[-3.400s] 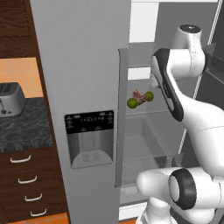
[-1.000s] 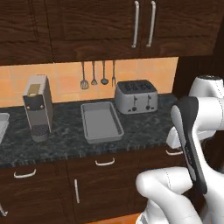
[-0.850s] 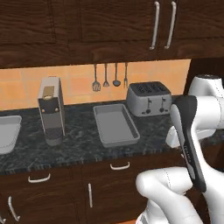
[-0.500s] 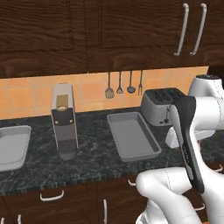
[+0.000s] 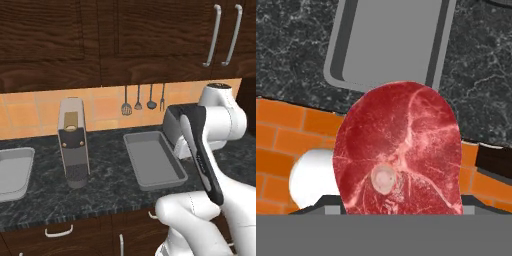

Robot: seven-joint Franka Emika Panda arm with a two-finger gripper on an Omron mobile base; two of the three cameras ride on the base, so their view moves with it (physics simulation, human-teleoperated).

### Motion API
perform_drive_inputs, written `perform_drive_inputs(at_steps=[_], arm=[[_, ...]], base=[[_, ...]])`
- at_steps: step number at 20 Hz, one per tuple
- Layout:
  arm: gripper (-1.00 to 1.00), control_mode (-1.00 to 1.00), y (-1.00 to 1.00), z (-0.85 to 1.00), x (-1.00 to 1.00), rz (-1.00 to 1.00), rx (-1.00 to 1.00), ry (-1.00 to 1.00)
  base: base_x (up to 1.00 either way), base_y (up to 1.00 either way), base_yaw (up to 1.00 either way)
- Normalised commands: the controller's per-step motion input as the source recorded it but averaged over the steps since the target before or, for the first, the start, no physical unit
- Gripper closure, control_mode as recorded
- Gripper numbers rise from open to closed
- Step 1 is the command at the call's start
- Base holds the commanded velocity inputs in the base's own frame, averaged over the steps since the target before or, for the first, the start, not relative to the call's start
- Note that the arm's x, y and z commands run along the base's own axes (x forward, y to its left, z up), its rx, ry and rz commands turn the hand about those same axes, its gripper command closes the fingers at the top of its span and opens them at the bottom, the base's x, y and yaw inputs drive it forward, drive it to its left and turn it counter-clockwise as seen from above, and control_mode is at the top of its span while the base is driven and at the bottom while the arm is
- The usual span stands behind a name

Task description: Place one lime and one steak in each tupperware on the nearby counter, to pack two identical lunches.

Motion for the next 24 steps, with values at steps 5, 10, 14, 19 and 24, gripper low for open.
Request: perform_drive_inputs(at_steps=[5,10,14,19,24], arm=[[1.00,-1.00,0.27,-0.59,1.00,0.00,0.02,-0.02],[1.00,-1.00,0.18,-0.79,1.00,-0.02,0.00,0.00],[1.00,-1.00,0.06,-0.34,1.00,-0.01,-0.01,0.00],[1.00,-1.00,0.02,-0.08,1.00,0.00,0.00,0.00],[1.00,-1.00,-0.01,-0.05,0.40,0.00,0.00,0.00]], base=[[0.00,0.00,0.00],[0.00,0.00,0.00],[0.00,0.00,0.00],[0.00,0.00,0.00],[0.00,0.00,0.00]])
